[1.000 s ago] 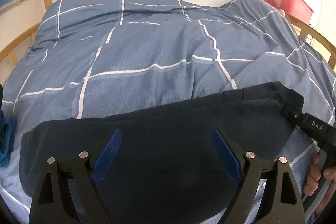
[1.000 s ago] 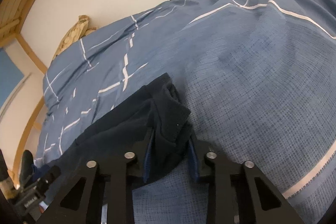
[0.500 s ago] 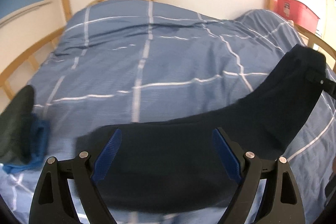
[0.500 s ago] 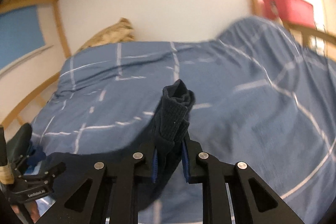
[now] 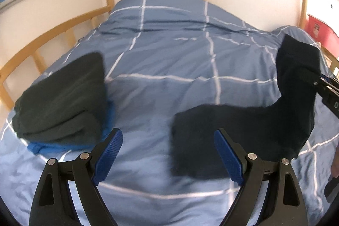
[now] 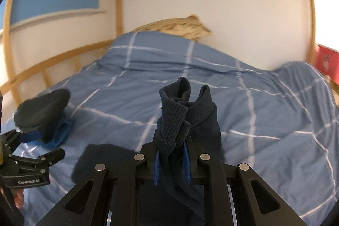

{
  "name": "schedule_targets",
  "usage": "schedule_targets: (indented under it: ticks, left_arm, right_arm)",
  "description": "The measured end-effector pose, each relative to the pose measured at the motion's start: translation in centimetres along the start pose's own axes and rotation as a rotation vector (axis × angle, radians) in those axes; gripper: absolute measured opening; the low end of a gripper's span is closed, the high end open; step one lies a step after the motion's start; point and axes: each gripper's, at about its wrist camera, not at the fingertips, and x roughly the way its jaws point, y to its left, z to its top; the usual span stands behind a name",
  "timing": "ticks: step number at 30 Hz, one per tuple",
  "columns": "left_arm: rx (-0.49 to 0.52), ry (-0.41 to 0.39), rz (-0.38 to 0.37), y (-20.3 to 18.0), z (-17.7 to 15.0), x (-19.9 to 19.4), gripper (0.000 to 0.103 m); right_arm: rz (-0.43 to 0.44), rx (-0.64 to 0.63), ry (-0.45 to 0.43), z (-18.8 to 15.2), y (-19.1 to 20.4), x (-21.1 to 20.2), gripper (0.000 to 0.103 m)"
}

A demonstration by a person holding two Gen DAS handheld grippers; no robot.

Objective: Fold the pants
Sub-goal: 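Lift the sweatpants edge with both tools and fold it over the bundle, then open both tools and release the folded sweatpants on the duvet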

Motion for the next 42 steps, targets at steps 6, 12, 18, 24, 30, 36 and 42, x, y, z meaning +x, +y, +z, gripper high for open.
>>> schedule_targets:
  ticks: [6, 12, 18, 24, 30, 36, 42]
  left_arm:
    - [-0.013, 0.027, 0.033, 3.4, -2.4, 0.6, 0.088]
    - [-0.019, 0.069, 0.052, 5.5, -4.1, 1.9, 0.088]
    - [-0.031, 0.075, 0.045, 6.1, -4.5, 1.9, 0.088]
    - [-0.006, 0.005, -0.017, 5.0, -4.0, -0.2, 0.088]
    - [0.051, -0.06, -0.179, 1.7, -2.9, -1.4, 0.078]
    - [0.083, -0.046, -0.241, -2.1, -1.8, 0.9, 0.061]
    - [-0.049, 0.022, -0.31, -2.0, -1.2, 3.8, 0.048]
  right_arm:
    - [0.084, -0.095, 0.07, -1.4, 7.3, 3.5, 0.019]
    - [0.113, -0.211, 0.15, -4.4, 12.6, 6.6, 0.019]
    - [0.173, -0.193, 0.227, -6.3, 13.3, 8.0, 0.039]
    - [0.231, -0.098, 0.177, -6.9, 11.5, 2.8, 0.058]
    - [-0.037, 0.097, 0.093, -9.3, 4.8, -2.1, 0.067]
    - [-0.125, 0.352, 0.16, -13.1, -1.9, -2.0, 0.067]
    - [-0.119, 0.415, 0.198, -15.4, -3.2, -1.3, 0.067]
